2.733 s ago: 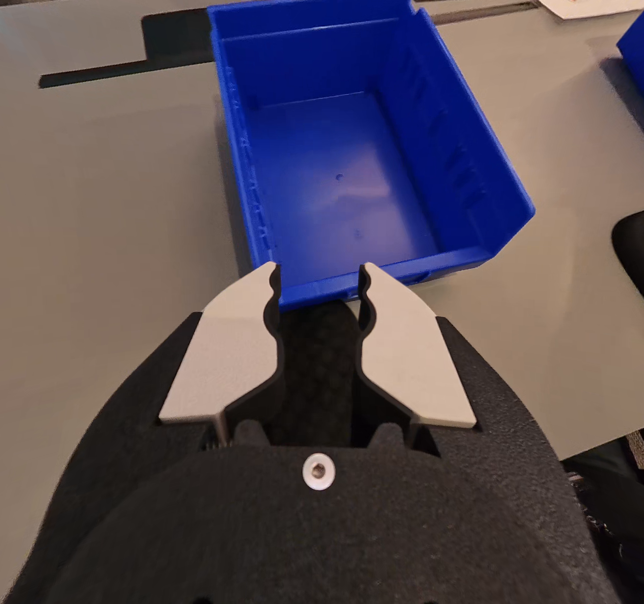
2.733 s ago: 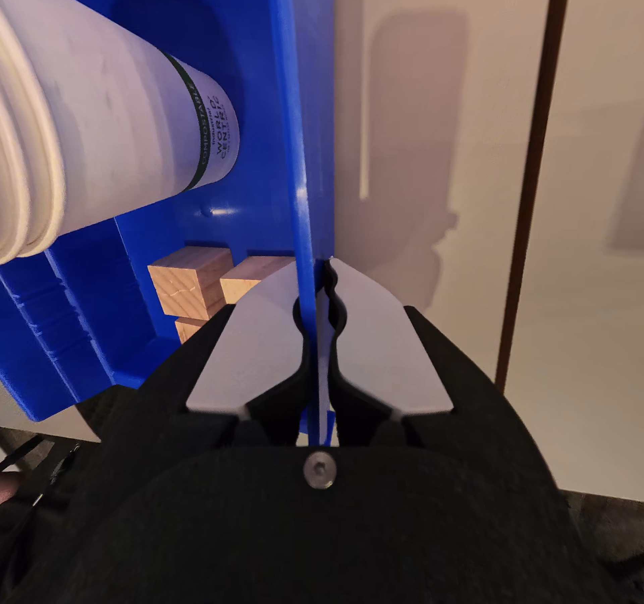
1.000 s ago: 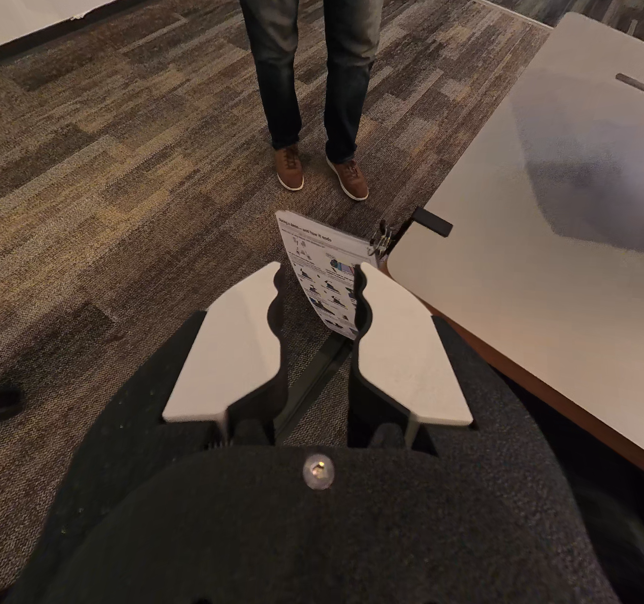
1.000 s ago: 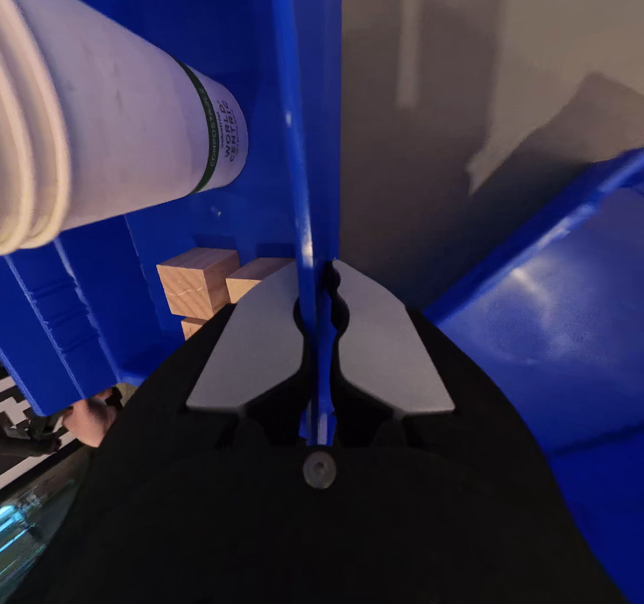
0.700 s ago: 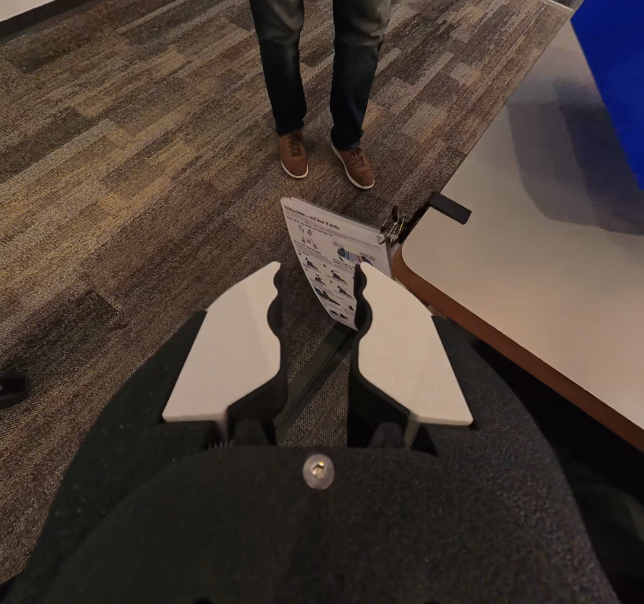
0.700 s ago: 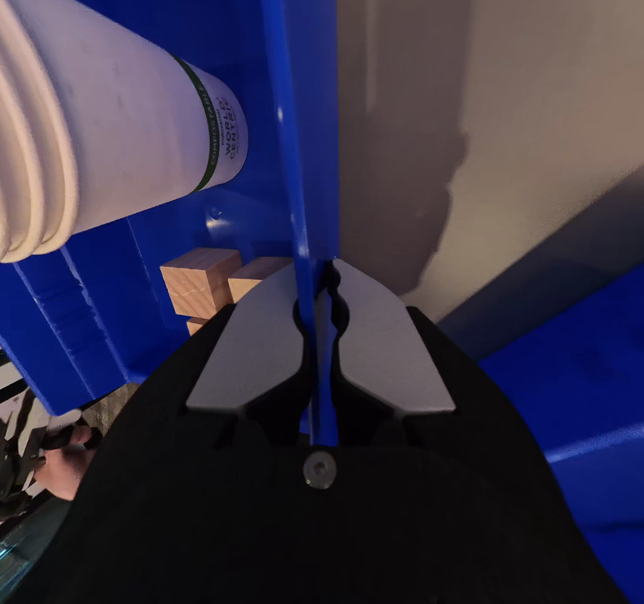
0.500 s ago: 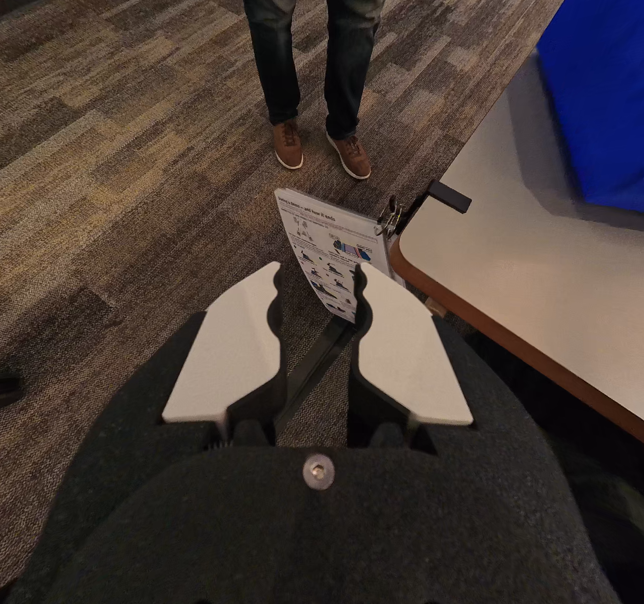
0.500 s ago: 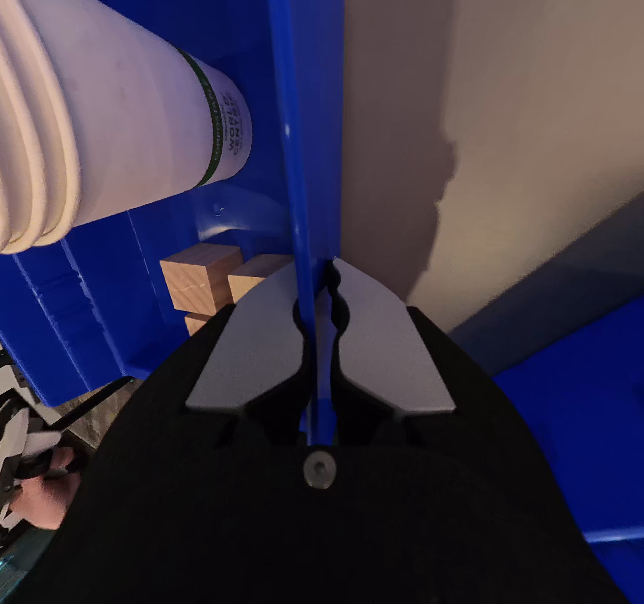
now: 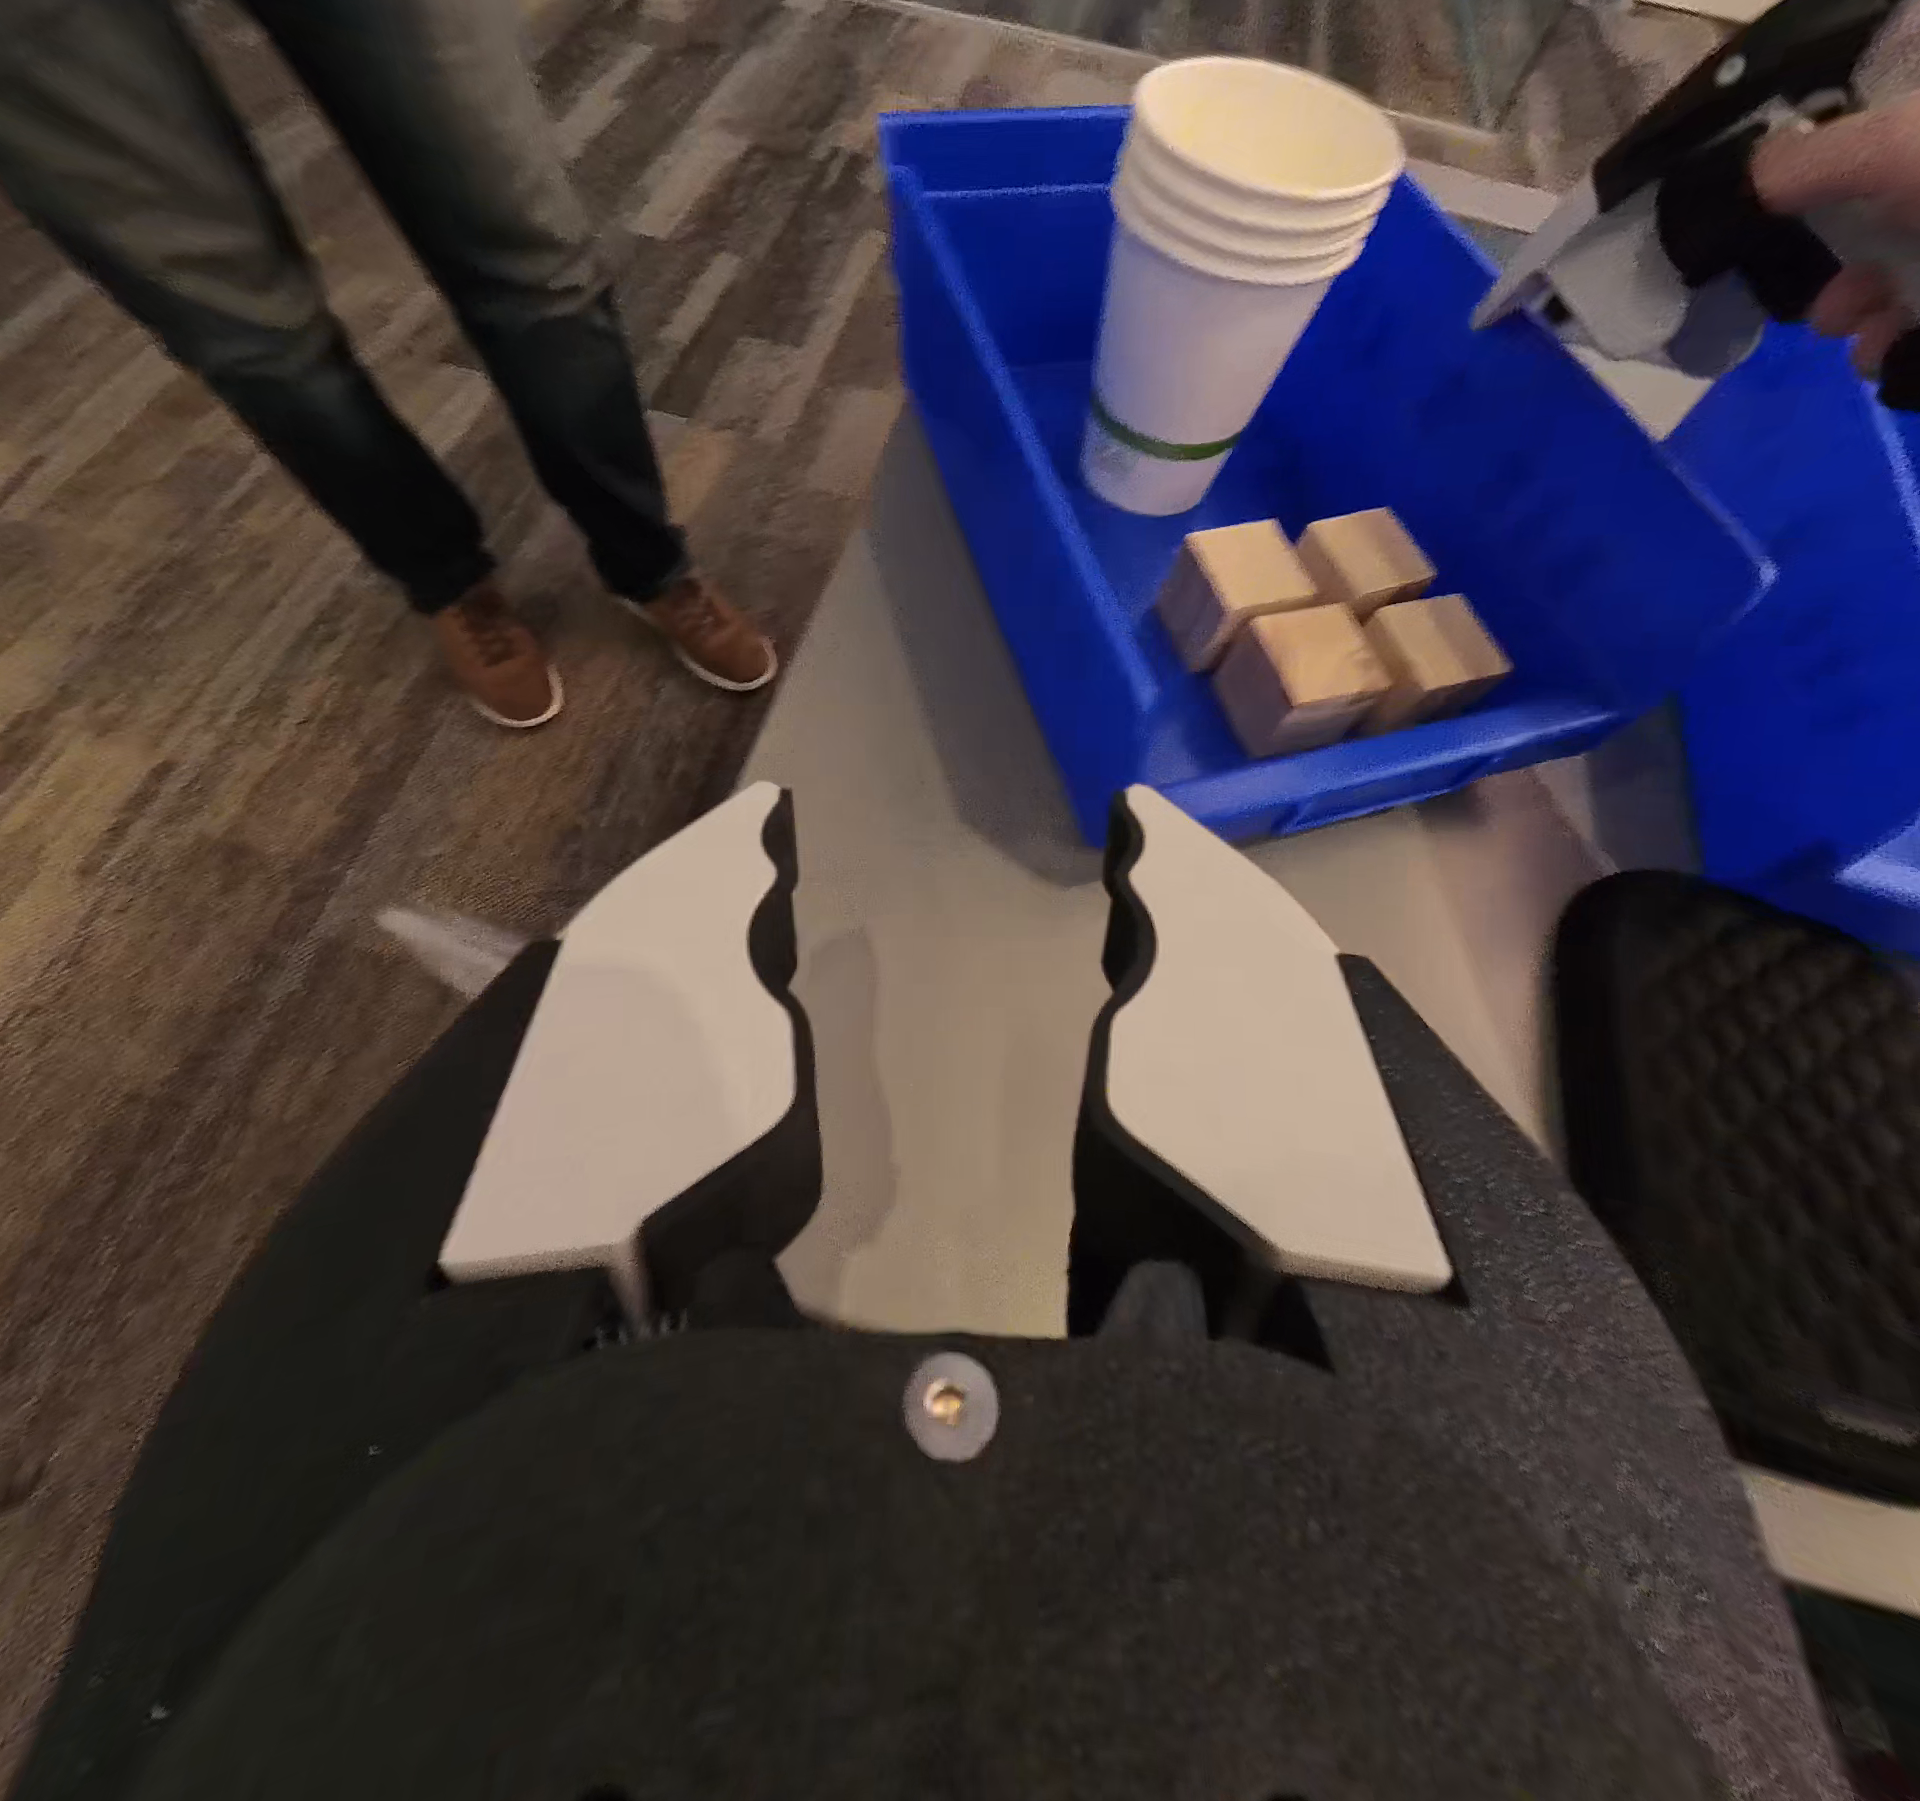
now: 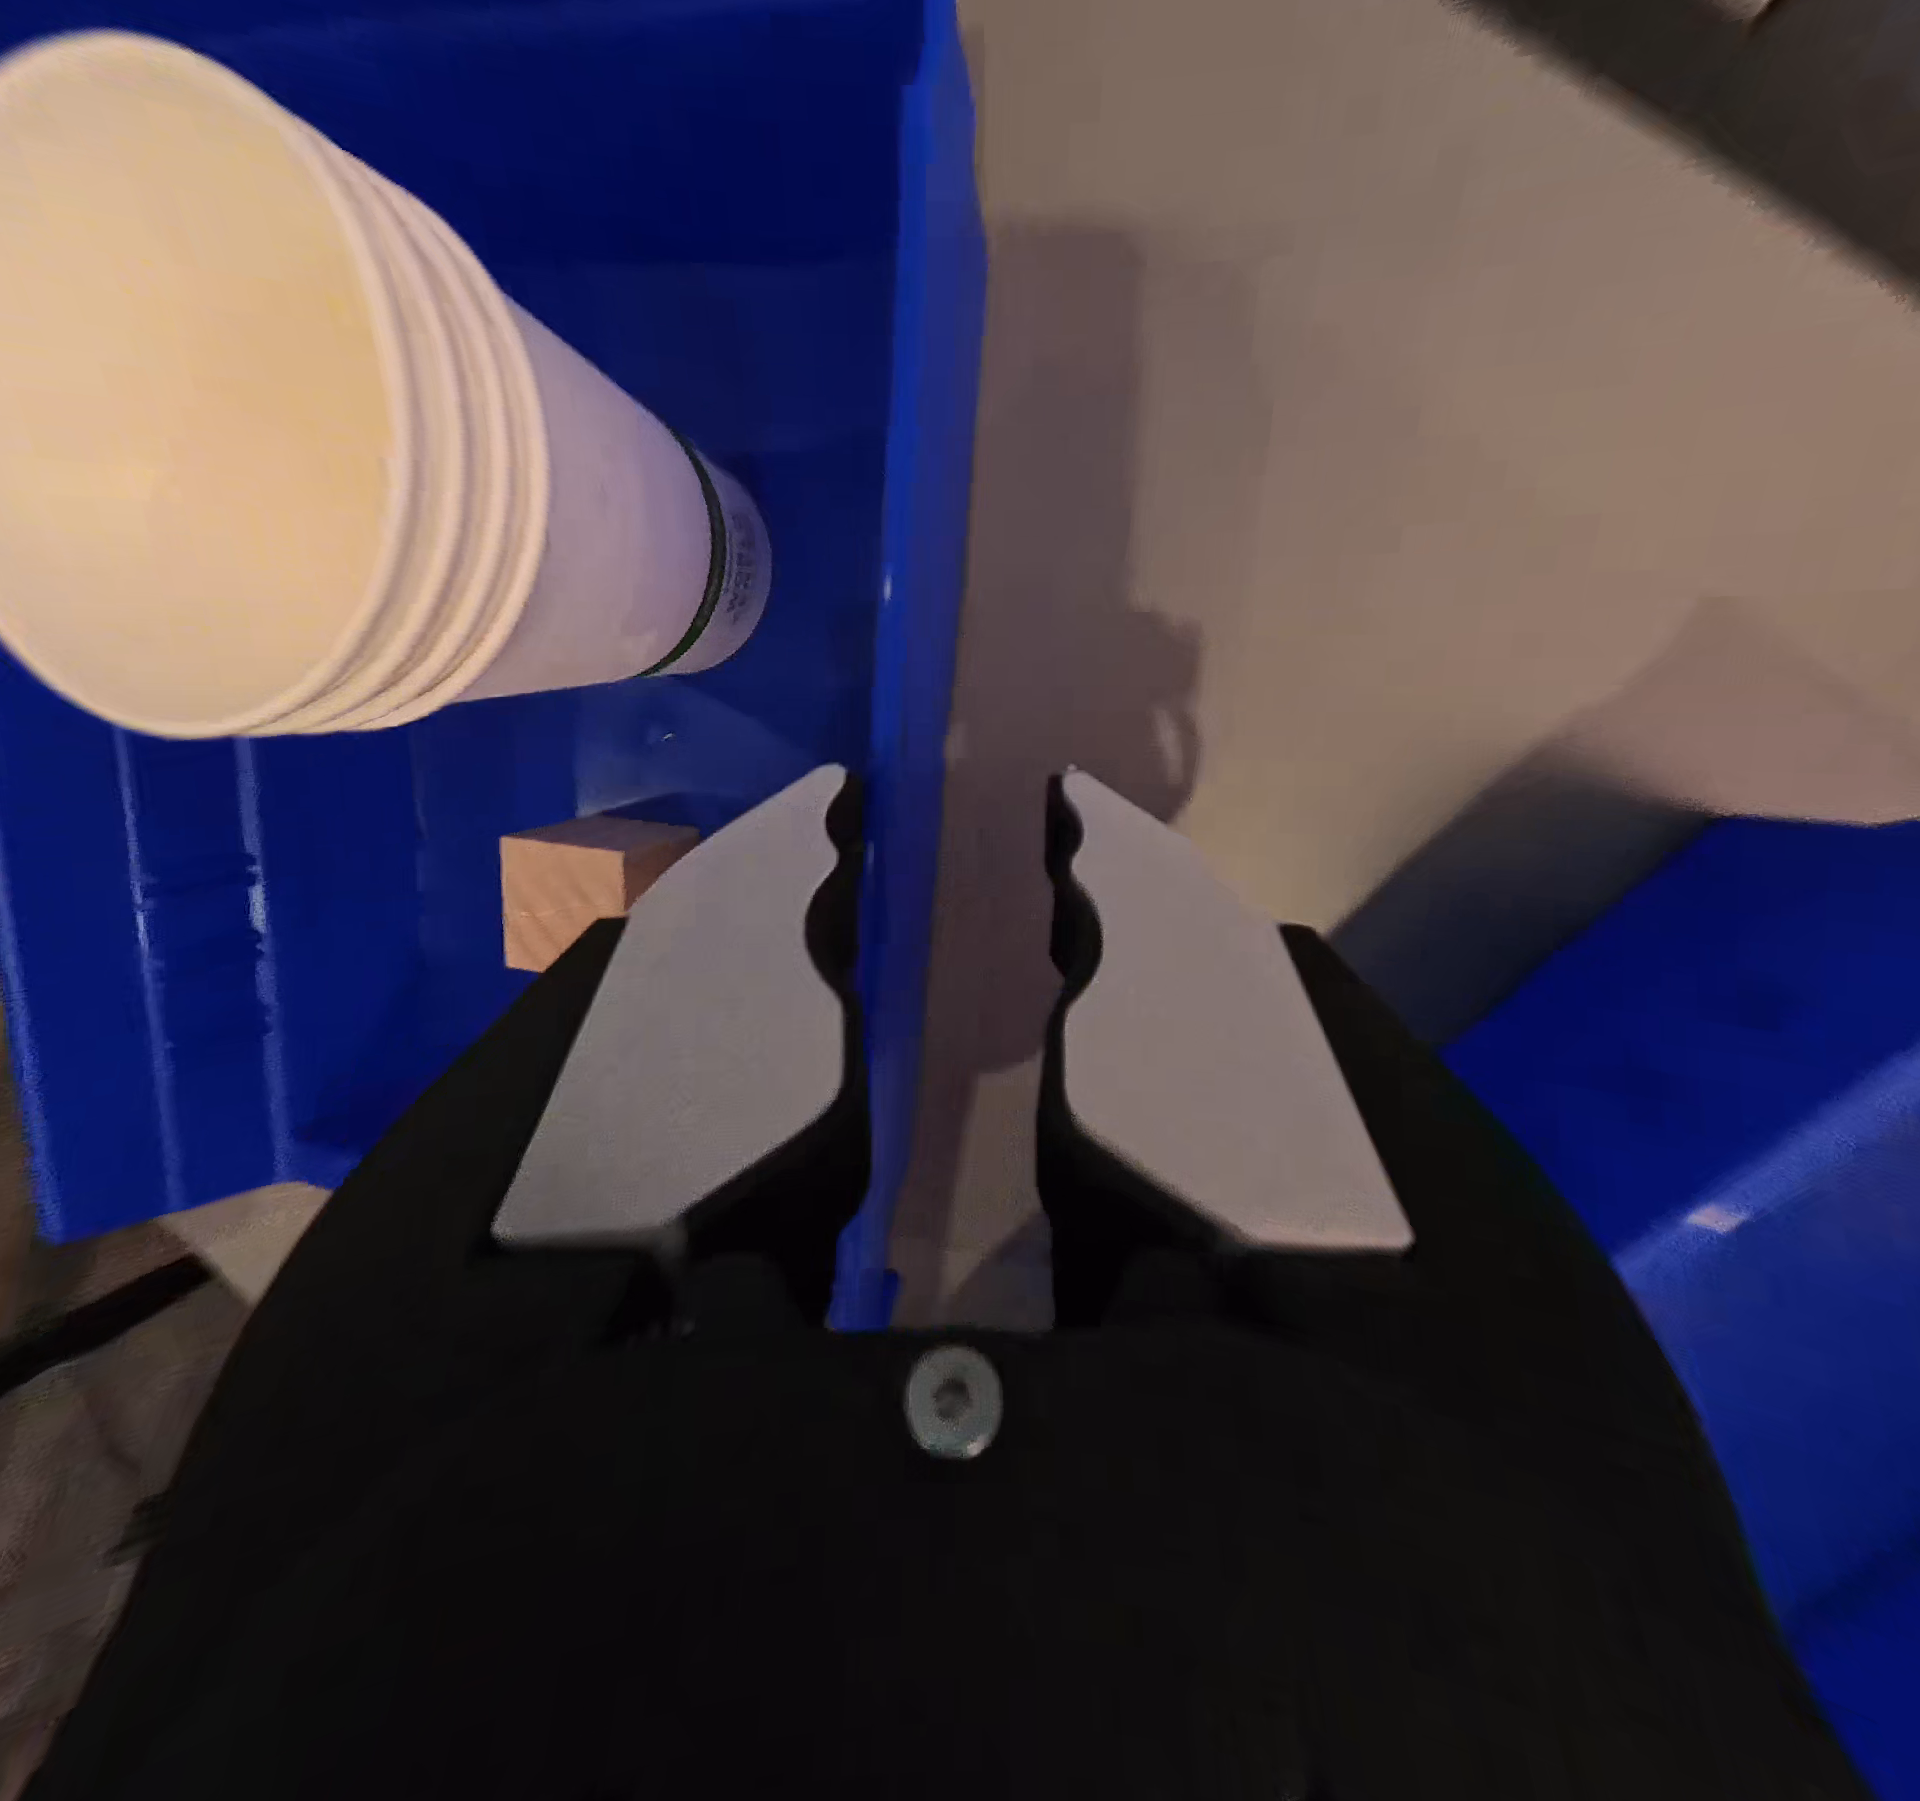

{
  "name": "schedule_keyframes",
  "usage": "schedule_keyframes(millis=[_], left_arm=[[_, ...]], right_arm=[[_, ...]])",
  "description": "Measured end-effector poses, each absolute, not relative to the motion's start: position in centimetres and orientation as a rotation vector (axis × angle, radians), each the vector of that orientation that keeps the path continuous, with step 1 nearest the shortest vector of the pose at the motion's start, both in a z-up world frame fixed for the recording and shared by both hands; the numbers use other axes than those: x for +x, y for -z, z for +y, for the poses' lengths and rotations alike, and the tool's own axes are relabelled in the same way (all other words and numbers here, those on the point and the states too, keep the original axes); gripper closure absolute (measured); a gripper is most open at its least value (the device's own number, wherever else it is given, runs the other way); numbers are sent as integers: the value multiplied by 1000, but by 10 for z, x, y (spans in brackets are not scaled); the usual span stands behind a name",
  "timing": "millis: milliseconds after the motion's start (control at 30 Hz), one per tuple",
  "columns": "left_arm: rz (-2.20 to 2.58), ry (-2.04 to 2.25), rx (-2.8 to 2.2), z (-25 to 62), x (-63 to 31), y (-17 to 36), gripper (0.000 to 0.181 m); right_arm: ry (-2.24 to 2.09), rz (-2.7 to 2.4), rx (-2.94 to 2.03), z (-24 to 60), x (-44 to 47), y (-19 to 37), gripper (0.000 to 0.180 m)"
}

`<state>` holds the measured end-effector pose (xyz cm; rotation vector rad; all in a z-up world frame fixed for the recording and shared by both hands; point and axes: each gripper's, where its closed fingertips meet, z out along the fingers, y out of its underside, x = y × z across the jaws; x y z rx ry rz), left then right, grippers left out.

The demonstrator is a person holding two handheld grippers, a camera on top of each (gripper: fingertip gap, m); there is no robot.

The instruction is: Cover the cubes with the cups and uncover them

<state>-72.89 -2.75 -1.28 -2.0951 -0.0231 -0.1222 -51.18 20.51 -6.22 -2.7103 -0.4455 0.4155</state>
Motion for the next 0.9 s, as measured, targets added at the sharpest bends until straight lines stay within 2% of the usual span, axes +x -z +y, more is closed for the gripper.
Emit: schedule_keyframes(millis=[67, 200, 433, 500, 533, 867, 900], left_arm=[[7, 129, -2096, -2, -710, 11, 121], [53, 78, -2201, 37, -691, 31, 117], [95, -40, -2365, 63, -697, 78, 129], [115, -55, -2409, 66, -701, 90, 133], [128, -37, -2419, 68, -701, 92, 129], [302, -163, -2513, 99, -744, 104, 162], [322, -183, -2519, 104, -749, 103, 160]], right_arm=[[-331, -487, -2619, 213, -499, 37, 135], [-304, -562, -2448, 208, -472, -12, 130], [-253, -681, -2323, 154, -395, -44, 129], [-230, -681, -2328, 138, -365, -42, 129], [-200, -676, -2351, 131, -346, -39, 129], [-98, -310, -2569, 83, -188, 14, 126], [-105, -277, -2591, 78, -182, 20, 124]])
